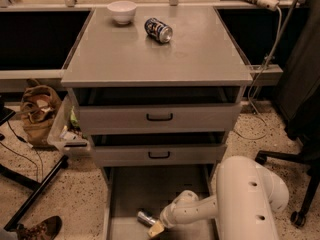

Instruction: Place redbull can into bottom drawer

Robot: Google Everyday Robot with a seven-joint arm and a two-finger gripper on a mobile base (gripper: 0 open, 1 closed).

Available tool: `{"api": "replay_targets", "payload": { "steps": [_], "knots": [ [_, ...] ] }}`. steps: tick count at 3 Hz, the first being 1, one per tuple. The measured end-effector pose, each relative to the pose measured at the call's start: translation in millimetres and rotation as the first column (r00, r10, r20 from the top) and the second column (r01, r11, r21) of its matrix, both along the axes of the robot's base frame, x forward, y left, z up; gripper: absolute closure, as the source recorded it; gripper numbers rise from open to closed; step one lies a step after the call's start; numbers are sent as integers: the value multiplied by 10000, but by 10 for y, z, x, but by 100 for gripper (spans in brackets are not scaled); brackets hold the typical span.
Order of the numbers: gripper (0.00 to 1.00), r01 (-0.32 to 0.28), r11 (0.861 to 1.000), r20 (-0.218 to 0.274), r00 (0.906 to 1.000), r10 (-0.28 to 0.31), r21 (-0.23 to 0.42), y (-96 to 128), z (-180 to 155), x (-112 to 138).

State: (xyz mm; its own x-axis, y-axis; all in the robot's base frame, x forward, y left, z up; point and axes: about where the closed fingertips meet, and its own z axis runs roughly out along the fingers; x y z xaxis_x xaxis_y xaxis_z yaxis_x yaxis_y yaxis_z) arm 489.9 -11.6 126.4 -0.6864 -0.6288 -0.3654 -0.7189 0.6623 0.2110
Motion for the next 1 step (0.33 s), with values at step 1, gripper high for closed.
{"api": "replay_targets", "payload": {
  "steps": [1],
  "knots": [
    [0,0,10000,0,10000,0,0,0,0,0]
  ]
}}
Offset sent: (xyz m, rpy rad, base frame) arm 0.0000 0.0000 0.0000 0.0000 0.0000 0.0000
